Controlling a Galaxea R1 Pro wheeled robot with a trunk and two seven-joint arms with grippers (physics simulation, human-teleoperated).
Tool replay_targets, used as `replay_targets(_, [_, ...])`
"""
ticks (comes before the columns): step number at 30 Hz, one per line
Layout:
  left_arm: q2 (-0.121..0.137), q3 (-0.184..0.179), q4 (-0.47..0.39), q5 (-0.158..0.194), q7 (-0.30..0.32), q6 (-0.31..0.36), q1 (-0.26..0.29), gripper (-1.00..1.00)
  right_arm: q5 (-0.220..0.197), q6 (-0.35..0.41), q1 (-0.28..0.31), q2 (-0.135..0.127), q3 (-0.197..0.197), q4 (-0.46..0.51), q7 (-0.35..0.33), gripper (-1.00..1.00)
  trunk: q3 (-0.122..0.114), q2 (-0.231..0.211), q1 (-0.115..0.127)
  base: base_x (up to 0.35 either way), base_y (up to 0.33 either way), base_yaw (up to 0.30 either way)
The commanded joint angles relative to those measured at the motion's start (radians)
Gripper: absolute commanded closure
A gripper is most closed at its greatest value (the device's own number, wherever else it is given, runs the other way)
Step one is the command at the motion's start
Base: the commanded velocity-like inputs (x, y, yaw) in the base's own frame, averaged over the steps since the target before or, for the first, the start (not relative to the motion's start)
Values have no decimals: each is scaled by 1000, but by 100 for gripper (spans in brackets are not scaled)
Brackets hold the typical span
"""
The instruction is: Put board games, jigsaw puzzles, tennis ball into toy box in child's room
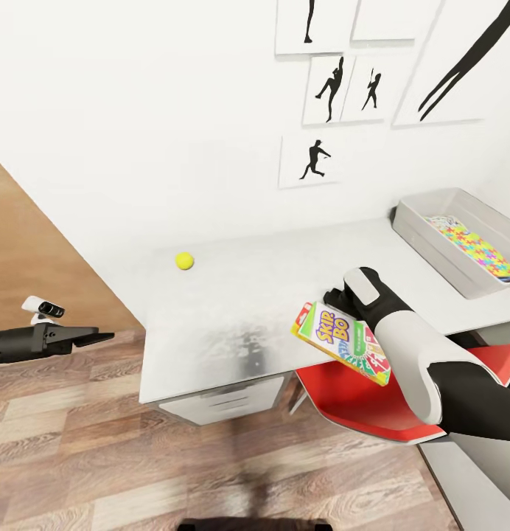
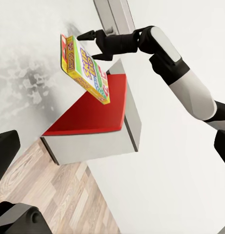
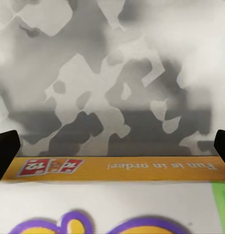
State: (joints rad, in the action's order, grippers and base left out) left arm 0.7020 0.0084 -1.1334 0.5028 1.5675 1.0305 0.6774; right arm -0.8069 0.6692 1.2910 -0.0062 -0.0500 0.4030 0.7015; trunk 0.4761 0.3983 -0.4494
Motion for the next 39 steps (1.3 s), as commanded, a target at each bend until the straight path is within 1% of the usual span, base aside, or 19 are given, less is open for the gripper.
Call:
replay_targets(1, [1, -1, 0, 0, 3, 11, 1, -100, -8, 4, 1, 0, -6, 2, 7, -100, 2, 2, -1, 0, 0, 0])
replay_targets(14, [0, -1, 0, 0, 3, 10, 1, -100, -8, 1, 1, 0, -5, 5, 7, -100, 1, 2, -1, 0, 0, -1])
replay_targets(23, [0, -1, 0, 0, 3, 10, 1, -100, -7, -4, 5, 2, -2, 12, 10, -100, -8, 2, -1, 0, 0, -134])
replay_targets(25, [0, -1, 0, 0, 3, 10, 1, -100, -6, -4, 11, 3, -1, 47, 14, -100, -11, 2, -1, 0, 0, -173])
replay_targets(30, [0, -1, 0, 0, 3, 10, 1, -100, -2, 4, 14, 4, -1, 190, 21, -100, -17, 2, -1, 0, 0, -176])
replay_targets(33, [0, -1, 0, 0, 3, 10, 1, -100, 0, 5, 14, 6, -1, 235, 32, -100, -22, 2, -1, 0, 0, -177])
replay_targets(36, [0, -1, 0, 0, 3, 10, 1, -100, -2, 9, 14, 11, -1, 289, 73, -100, -26, 2, -1, 0, 0, -177])
replay_targets(39, [1, -1, 0, 0, 3, 10, 1, -100, -6, 19, 13, 12, -2, 332, 98, -100, -30, 2, -1, 0, 0, -176])
